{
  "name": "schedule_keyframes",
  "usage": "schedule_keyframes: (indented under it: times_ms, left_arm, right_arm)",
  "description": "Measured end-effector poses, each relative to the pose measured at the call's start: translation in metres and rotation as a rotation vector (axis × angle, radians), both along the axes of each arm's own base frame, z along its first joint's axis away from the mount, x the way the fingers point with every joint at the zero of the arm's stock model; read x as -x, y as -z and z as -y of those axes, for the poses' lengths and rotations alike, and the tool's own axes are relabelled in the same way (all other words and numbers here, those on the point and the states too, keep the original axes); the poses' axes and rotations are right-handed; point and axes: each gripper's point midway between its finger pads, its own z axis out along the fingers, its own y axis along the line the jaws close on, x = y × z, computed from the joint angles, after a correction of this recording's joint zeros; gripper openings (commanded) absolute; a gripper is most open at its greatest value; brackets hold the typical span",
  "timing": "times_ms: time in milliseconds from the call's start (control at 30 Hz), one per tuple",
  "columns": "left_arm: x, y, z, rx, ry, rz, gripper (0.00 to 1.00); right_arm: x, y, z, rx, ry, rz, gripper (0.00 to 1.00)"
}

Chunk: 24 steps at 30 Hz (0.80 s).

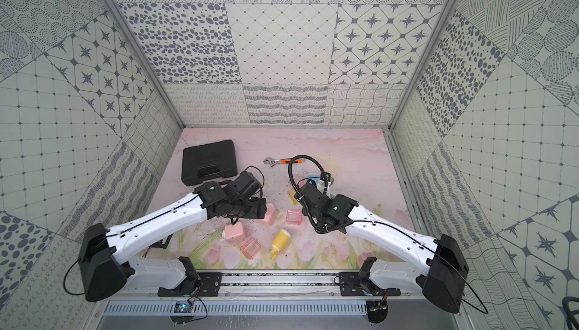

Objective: Put the tray back into the pencil sharpener
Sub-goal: Place the container at the center of the board, then adjust the pencil sharpener at the center of the board.

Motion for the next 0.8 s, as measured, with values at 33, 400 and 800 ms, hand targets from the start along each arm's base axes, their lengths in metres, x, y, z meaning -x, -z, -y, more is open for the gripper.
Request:
schedule_keyframes:
  times_ms: [33, 400, 800]
  left_arm:
    - [-0.001, 0.003, 0.007, -0.008, 0.014, -0.008, 0.92]
    - [-0.011, 0.041, 0.041, -0.14, 0.196, -0.062, 0.99]
    - [-0.02, 0.07, 0.04, -0.199, 0.247, -0.127, 0.75]
  right_arm:
    - [0.002, 0.002, 0.004, 0.009, 0.003, 0.0, 0.66]
    - [0.009, -0.011, 0.027, 0.021, 0.007, 0.066, 0.71]
    - [0.014, -0.017, 0.039, 0.022, 0.014, 0.096, 0.71]
